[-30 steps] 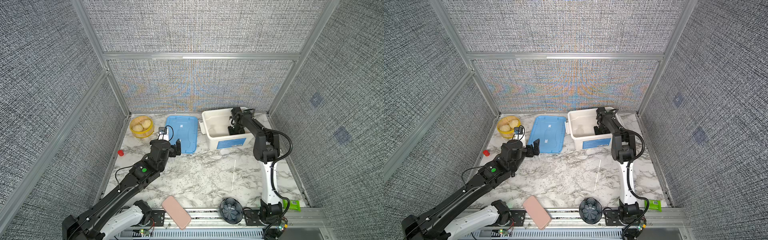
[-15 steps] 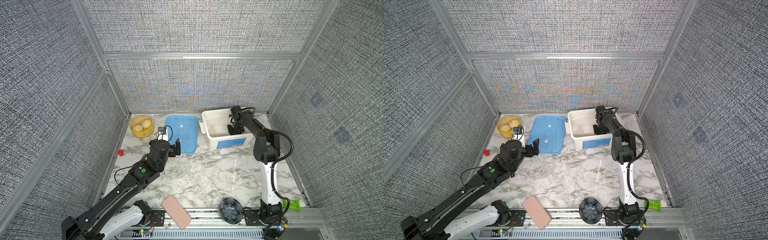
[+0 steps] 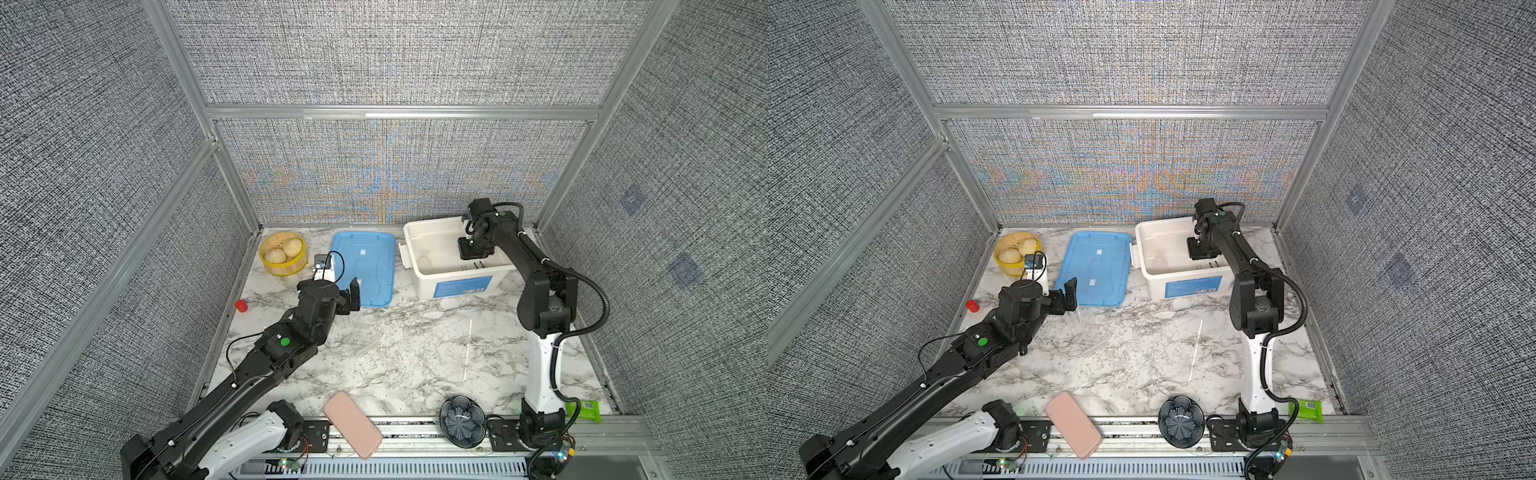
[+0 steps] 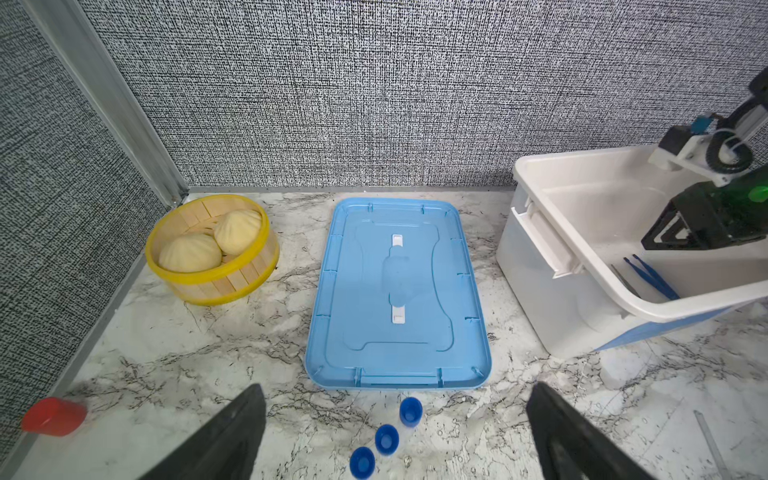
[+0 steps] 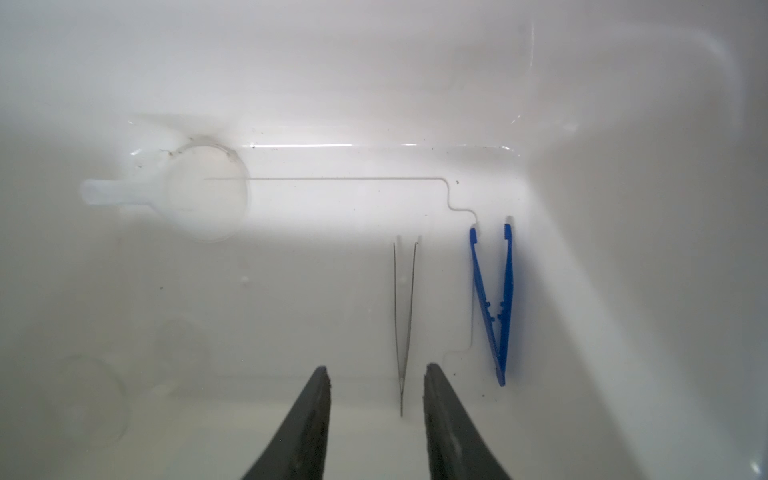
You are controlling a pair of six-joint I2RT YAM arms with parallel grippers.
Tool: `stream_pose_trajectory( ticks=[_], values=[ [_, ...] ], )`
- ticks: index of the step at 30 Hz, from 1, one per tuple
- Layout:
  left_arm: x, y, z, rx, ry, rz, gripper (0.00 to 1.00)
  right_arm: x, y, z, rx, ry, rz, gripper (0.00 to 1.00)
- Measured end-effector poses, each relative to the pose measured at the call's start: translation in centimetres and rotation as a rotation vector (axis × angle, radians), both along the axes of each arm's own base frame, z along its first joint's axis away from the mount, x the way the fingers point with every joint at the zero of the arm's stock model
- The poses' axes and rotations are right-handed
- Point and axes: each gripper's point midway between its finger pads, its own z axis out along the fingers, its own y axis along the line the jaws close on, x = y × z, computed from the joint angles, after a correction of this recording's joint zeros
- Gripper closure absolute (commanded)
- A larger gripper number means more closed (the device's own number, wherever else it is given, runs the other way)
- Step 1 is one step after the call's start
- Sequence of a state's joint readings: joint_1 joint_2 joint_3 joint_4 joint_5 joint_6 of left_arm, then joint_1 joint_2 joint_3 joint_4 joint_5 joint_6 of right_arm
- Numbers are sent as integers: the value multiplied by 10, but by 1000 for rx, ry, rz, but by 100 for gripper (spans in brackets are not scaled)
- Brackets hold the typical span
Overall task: Organize the chemistry lab equipment
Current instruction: 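Raise the right gripper out of the bin toward the glass rod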
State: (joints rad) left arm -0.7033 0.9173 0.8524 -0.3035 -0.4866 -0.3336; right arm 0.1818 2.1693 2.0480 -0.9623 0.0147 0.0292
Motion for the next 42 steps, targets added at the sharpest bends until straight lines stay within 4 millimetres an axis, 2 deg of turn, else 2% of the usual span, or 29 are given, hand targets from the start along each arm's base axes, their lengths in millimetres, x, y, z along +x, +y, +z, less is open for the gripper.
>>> stream_pose_trajectory(
  ticks=[6,13,17,22,25,28,32,37,42],
  values=[
    [-3,3,4,4,-8,1,1,-8,3,58,61,-105,-22,63],
    [-1,3,4,13,-13,2,1,-35,1,114,112,-186,-57,63],
    [1,1,3,22,-17,0,1,-59,-8,132,116,-204,-107,63],
    [7,-4,2,30,-24,-5,1,-104,-30,143,85,-220,-209,62],
    [8,-5,-1,37,-18,-10,1,-133,-44,137,67,-220,-281,51],
    [9,-6,-2,39,-14,-10,1,-163,-54,121,48,-194,-323,48],
    [11,-11,-7,42,0,-25,1,-200,-59,97,75,-157,-368,48],
    [14,-17,-8,29,5,-39,1,-237,-50,58,126,-60,-387,45],
    [16,-21,-9,20,1,-48,1,-263,-31,15,173,73,-375,42]
  ],
)
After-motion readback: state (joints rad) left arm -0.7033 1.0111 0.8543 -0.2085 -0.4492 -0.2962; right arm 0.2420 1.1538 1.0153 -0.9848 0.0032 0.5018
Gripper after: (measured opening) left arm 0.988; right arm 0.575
